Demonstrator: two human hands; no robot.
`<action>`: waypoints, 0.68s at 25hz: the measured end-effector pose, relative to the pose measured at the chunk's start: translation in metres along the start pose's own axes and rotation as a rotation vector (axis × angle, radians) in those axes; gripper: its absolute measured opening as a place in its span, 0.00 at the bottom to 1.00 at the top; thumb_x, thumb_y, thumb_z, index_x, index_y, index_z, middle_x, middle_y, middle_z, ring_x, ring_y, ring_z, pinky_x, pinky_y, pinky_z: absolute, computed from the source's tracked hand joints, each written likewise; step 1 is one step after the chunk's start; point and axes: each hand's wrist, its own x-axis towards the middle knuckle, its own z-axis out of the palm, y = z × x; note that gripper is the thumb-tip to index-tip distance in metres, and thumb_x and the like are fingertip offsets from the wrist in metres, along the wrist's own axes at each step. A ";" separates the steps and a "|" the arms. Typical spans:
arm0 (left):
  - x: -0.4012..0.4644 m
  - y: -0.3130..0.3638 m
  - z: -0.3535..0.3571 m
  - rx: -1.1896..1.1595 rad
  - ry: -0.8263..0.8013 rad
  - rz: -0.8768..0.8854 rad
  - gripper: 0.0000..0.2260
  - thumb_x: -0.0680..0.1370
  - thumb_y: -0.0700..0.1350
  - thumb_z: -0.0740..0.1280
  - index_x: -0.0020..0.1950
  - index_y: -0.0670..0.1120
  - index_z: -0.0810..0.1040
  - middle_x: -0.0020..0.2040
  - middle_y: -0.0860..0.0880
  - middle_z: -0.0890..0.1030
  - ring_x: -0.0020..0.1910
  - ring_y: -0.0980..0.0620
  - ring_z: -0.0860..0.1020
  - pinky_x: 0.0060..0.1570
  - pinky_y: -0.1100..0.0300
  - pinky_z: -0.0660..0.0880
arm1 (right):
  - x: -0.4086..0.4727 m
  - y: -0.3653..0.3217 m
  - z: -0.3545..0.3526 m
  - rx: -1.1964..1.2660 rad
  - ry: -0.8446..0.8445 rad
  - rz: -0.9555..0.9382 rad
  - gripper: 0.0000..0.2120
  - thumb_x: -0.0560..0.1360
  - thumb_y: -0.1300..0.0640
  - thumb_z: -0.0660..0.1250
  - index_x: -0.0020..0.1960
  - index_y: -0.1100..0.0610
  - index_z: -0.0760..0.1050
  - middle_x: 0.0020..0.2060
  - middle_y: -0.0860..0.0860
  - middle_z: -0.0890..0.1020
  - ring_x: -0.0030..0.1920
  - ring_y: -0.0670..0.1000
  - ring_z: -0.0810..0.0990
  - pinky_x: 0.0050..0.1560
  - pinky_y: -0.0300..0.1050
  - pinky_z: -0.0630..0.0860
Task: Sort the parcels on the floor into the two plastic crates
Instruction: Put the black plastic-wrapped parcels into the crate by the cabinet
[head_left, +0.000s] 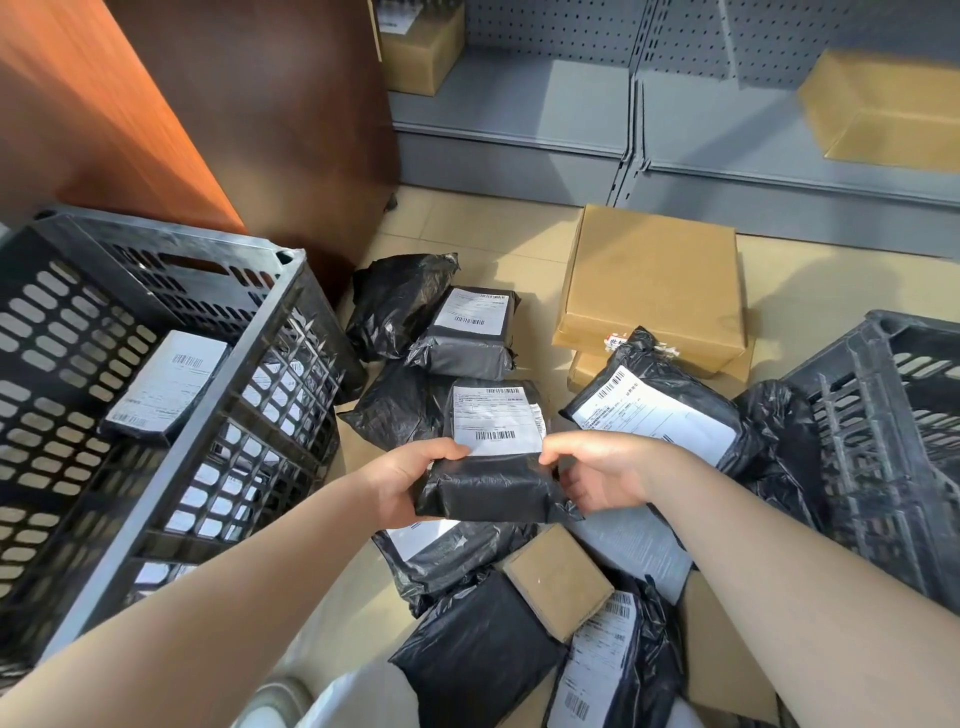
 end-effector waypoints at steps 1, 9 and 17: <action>-0.001 0.000 0.000 0.005 -0.007 0.000 0.06 0.74 0.41 0.71 0.48 0.42 0.79 0.41 0.43 0.85 0.35 0.46 0.84 0.37 0.55 0.82 | 0.000 0.000 -0.001 0.015 -0.006 -0.003 0.34 0.72 0.56 0.70 0.75 0.57 0.63 0.64 0.63 0.77 0.58 0.59 0.80 0.64 0.55 0.76; -0.027 0.006 -0.011 0.188 -0.310 0.086 0.24 0.67 0.35 0.69 0.62 0.49 0.80 0.60 0.44 0.82 0.54 0.44 0.82 0.57 0.50 0.77 | 0.004 -0.009 0.007 0.130 0.092 -0.221 0.21 0.76 0.44 0.70 0.66 0.52 0.76 0.59 0.50 0.84 0.60 0.54 0.81 0.64 0.56 0.74; -0.040 0.023 0.002 0.237 -0.192 0.219 0.28 0.74 0.59 0.71 0.71 0.49 0.71 0.61 0.47 0.83 0.60 0.46 0.81 0.65 0.48 0.74 | -0.017 -0.037 0.027 0.068 0.298 -0.451 0.21 0.72 0.43 0.73 0.60 0.53 0.80 0.49 0.50 0.87 0.52 0.51 0.85 0.56 0.53 0.80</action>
